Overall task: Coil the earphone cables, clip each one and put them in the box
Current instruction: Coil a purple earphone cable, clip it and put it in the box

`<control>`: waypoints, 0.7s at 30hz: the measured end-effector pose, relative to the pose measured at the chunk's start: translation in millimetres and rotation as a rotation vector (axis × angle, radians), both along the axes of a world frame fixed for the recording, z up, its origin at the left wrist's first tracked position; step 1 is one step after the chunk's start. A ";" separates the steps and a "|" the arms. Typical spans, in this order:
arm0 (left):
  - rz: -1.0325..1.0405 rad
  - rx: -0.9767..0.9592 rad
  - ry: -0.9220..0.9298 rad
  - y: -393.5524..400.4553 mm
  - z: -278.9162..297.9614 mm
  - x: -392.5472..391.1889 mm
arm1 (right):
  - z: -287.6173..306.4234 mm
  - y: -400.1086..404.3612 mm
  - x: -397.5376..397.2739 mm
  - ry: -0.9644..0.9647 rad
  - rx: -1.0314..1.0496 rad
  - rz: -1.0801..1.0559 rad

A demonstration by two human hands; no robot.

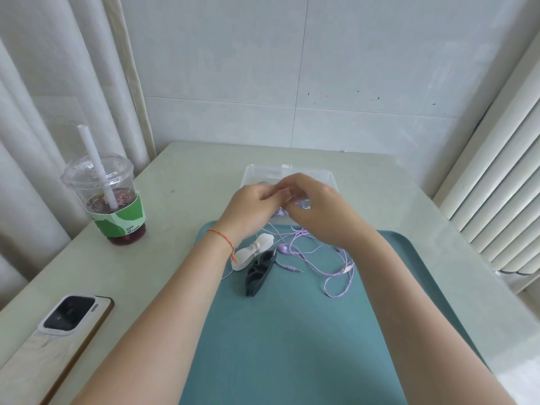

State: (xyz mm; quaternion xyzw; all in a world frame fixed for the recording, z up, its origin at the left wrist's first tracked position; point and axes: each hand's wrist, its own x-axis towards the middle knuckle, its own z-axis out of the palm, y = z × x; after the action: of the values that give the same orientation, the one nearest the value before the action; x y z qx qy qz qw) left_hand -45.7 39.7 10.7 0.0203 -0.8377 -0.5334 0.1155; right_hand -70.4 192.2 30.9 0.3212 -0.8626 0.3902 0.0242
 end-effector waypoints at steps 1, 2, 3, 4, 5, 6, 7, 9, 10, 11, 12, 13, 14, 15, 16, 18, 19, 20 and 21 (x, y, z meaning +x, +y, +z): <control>0.002 0.053 -0.024 0.7 2.3 0.2 | 0.0 -1.3 1.8 -0.030 0.014 -0.002; 0.005 0.118 -0.048 0.3 3.6 -0.2 | 0.3 -2.3 3.0 -0.061 0.024 -0.014; 0.000 0.177 -0.065 -0.2 4.9 -0.2 | 0.6 -2.5 3.0 -0.087 0.034 -0.030; -0.011 0.214 -0.075 -1.7 5.5 -0.9 | 1.4 -1.7 2.3 -0.094 0.057 -0.044; -0.028 0.226 -0.078 -2.5 5.8 -0.6 | 2.7 -0.3 1.2 -0.076 0.091 -0.061; -0.038 0.213 -0.077 -3.8 4.8 -0.7 | 4.4 1.1 0.3 -0.041 0.115 -0.087; -0.036 0.179 -0.075 -5.0 3.8 -0.6 | 5.8 1.7 -0.8 -0.001 0.098 -0.126; -0.002 0.079 -0.071 -7.2 0.7 -0.7 | 8.2 4.0 -3.7 0.066 -0.113 -0.293; 0.027 0.034 -0.067 -8.8 -2.2 -1.9 | 9.5 6.4 -6.1 0.092 -0.264 -0.403; 0.057 0.003 -0.068 -10.0 -4.4 -2.8 | 11.2 9.6 -8.0 0.113 -0.384 -0.494; 0.081 -0.011 -0.077 -11.8 -6.8 -4.4 | 12.4 12.6 -9.8 0.122 -0.446 -0.551; 0.094 -0.007 -0.090 -12.8 -7.8 -5.1 | 12.7 14.8 -11.6 0.116 -0.460 -0.567; 0.102 0.002 -0.096 -13.2 -7.8 -5.1 | 12.3 16.1 -13.9 0.095 -0.444 -0.544; 0.107 0.007 -0.084 -12.3 -7.3 -4.5 | 11.8 16.7 -15.5 0.067 -0.413 -0.502; 0.117 0.007 -0.053 -11.1 -6.2 -4.0 | 11.5 16.5 -16.1 0.046 -0.379 -0.453; 0.154 0.051 0.047 -8.8 -2.6 -2.7 | 11.4 15.4 -15.6 0.034 -0.312 -0.370; 0.165 0.101 0.099 -8.3 -0.2 -2.0 | 11.2 14.7 -15.0 0.033 -0.289 -0.336; 0.141 0.162 0.138 -7.7 2.2 -1.1 | 11.0 14.2 -14.3 0.026 -0.273 -0.306; 0.072 0.219 0.158 -6.9 5.1 0.3 | 11.4 13.9 -13.2 0.014 -0.266 -0.281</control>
State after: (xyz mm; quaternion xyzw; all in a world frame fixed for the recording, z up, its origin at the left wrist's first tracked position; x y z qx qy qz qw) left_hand -45.4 32.9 15.8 0.0207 -0.7616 -0.6170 0.1972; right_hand -83.6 206.1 42.4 0.1943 -0.8395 0.4914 0.1265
